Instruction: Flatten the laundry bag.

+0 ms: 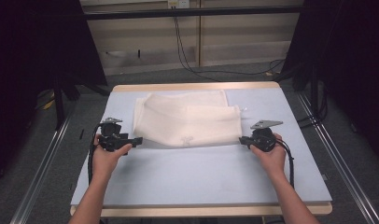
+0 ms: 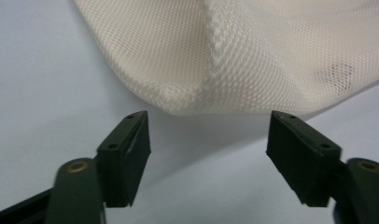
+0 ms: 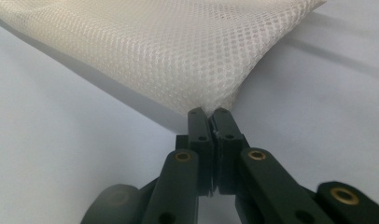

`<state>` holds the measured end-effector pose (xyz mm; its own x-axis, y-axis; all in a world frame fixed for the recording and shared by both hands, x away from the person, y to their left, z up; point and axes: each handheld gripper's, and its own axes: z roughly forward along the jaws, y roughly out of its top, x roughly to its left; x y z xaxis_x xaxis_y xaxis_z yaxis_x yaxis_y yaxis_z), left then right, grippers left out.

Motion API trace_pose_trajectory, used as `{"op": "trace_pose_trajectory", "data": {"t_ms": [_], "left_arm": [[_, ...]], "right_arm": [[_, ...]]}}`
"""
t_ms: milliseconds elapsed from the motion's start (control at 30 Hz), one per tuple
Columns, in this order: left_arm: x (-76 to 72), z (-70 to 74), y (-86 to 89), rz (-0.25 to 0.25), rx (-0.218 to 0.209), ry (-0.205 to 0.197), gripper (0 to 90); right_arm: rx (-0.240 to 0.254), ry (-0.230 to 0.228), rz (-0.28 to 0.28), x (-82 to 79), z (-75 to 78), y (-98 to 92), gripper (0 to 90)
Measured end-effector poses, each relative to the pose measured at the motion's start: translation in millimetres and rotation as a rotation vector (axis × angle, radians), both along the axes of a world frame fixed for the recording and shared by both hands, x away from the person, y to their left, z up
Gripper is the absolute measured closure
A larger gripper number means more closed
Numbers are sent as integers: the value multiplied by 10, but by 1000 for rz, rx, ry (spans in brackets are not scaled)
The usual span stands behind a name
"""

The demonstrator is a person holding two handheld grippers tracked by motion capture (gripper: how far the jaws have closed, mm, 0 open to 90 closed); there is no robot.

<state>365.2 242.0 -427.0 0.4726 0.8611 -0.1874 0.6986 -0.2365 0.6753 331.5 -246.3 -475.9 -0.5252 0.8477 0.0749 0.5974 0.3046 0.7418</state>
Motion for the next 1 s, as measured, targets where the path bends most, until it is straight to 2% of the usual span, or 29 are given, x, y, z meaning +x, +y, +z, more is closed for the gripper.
{"op": "trace_pose_trajectory", "data": {"t_ms": [67,133,233,367,467,500,533,567,600,700,800,867,900,1000], "left_arm": [[21,17,-4,2,-1,-3,252],[41,44,-3,16,6,-15,252],[76,59,2,17,6,-9,256],[142,87,-16,16,9,-9,272],[234,117,-49,1,11,3,278],[234,117,-49,1,11,3,282],[278,130,-85,-2,10,7,283],[303,134,-101,-10,11,6,287],[334,142,-123,-11,11,6,293],[417,153,-173,-10,3,15,290],[475,164,-216,-20,14,26,286],[536,159,-270,-31,19,30,296],[564,159,-295,-36,28,28,296],[647,160,-352,-32,22,16,306]], "right_arm": [[5,-4,0,-8,10,0,876],[1,-5,1,-13,8,3,875],[3,1,1,-11,2,-2,873],[19,28,4,4,-21,-15,845],[32,28,-11,1,-12,-27,741],[32,28,-11,1,-12,-27,741],[48,26,-37,-8,8,-34,635],[60,29,-47,-9,13,-35,588],[79,35,-60,-5,18,-39,571],[93,26,-74,-8,39,-55,481],[113,37,-80,-1,63,-68,470],[132,49,-87,17,81,-57,425],[151,71,-79,40,81,-35,401],[158,67,-92,92,104,-18,365]]}}
